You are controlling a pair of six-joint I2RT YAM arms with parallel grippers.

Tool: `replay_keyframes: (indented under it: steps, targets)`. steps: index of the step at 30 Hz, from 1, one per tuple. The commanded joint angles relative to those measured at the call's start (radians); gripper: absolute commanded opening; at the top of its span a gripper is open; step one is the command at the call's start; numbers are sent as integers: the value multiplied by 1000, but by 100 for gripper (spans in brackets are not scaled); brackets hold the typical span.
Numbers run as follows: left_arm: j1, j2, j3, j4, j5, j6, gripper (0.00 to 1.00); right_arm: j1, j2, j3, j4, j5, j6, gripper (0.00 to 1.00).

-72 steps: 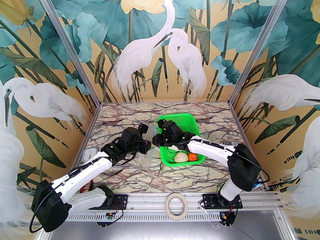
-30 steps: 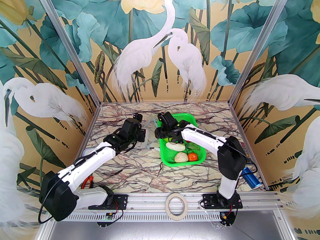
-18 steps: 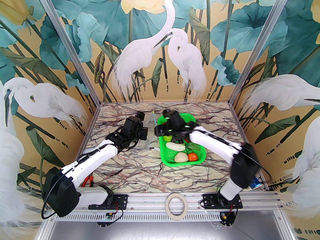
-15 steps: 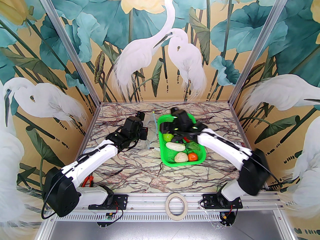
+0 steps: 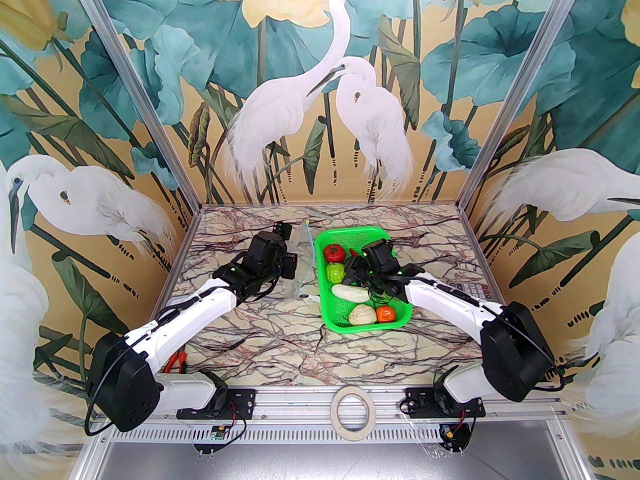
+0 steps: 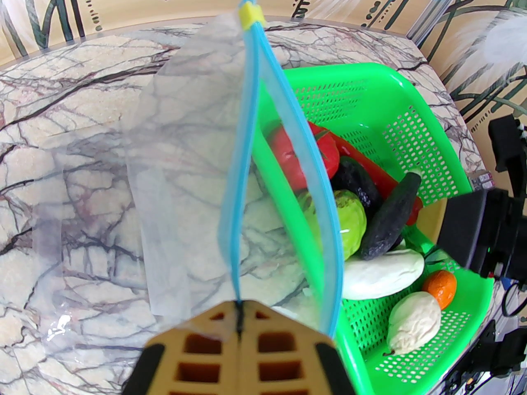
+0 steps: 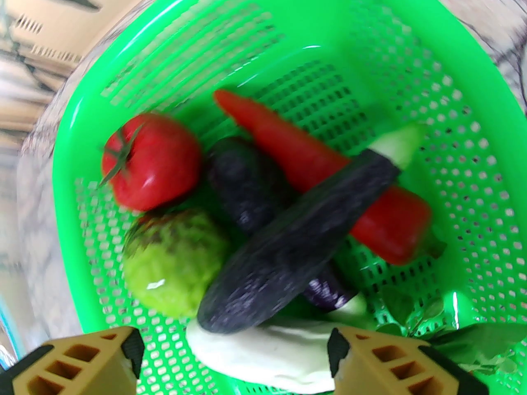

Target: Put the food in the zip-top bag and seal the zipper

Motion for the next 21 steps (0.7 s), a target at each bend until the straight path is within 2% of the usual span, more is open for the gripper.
replay_keyframes:
  steps: [1,16,19,21]
  targets:
    - [9,3,4,21,13,26,0,-12,22,-22,46,39,83,81]
    - [13,13,-4,33,33,41,0,-41,136,-14,125,31,147,80]
    - [19,13,-10,35,40,41,0,-43,157,-7,141,28,149,75]
    - [24,14,-13,37,43,40,0,-45,174,2,150,28,144,69]
